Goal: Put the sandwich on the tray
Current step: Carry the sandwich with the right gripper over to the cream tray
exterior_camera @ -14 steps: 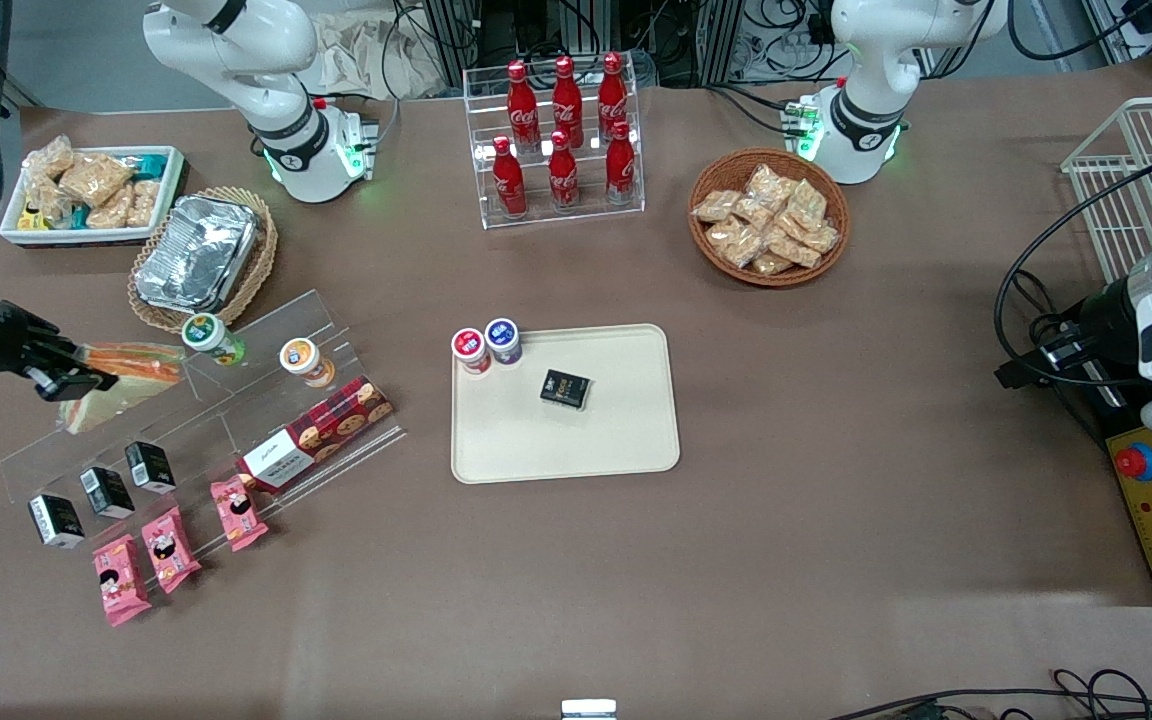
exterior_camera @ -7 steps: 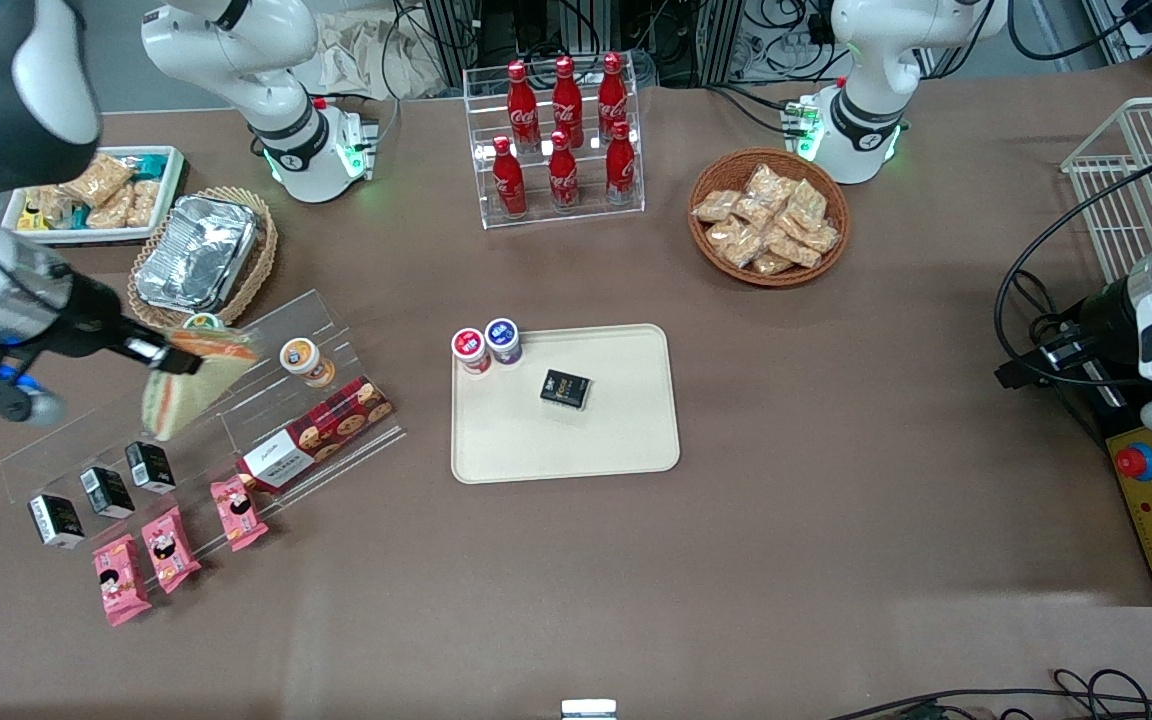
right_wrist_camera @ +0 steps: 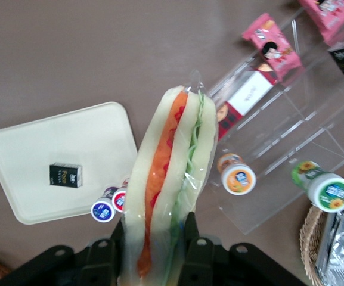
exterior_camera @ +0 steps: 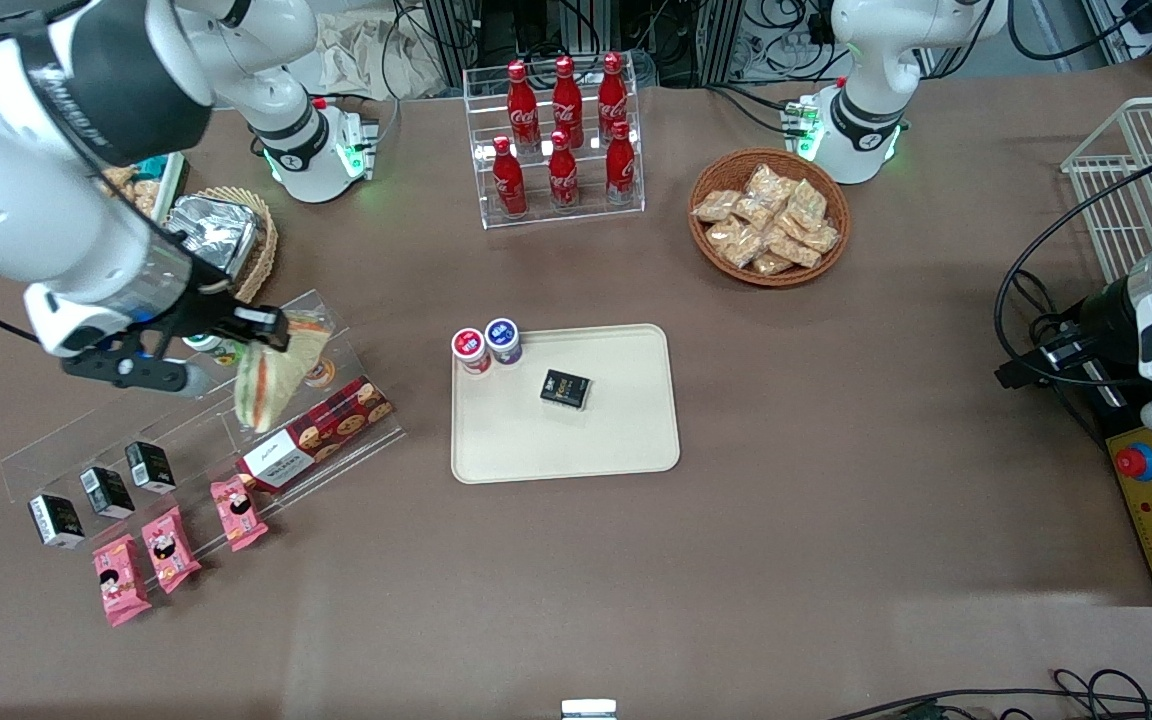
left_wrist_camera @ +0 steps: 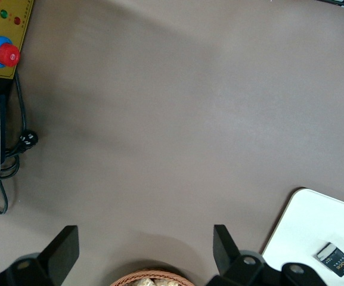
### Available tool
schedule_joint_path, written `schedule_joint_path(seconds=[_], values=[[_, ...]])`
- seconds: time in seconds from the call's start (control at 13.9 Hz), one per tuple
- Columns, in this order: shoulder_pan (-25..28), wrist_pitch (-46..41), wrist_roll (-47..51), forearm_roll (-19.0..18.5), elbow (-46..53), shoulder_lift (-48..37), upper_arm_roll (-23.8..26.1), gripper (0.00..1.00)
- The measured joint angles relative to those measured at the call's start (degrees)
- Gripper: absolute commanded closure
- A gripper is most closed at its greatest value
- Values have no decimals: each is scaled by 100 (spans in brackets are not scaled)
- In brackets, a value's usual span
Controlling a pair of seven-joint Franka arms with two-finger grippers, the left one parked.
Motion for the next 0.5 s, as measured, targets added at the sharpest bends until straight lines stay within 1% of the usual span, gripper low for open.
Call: schedule_joint_path(seconds=[0.22, 0.29, 0.36, 0.5], values=[[567, 196, -233, -181, 0, 107, 0, 62], [705, 303, -453, -205, 0, 149, 1, 62], [785, 429, -861, -214, -3, 204, 3, 62], [816, 792, -2206, -215, -9, 388, -4, 62]])
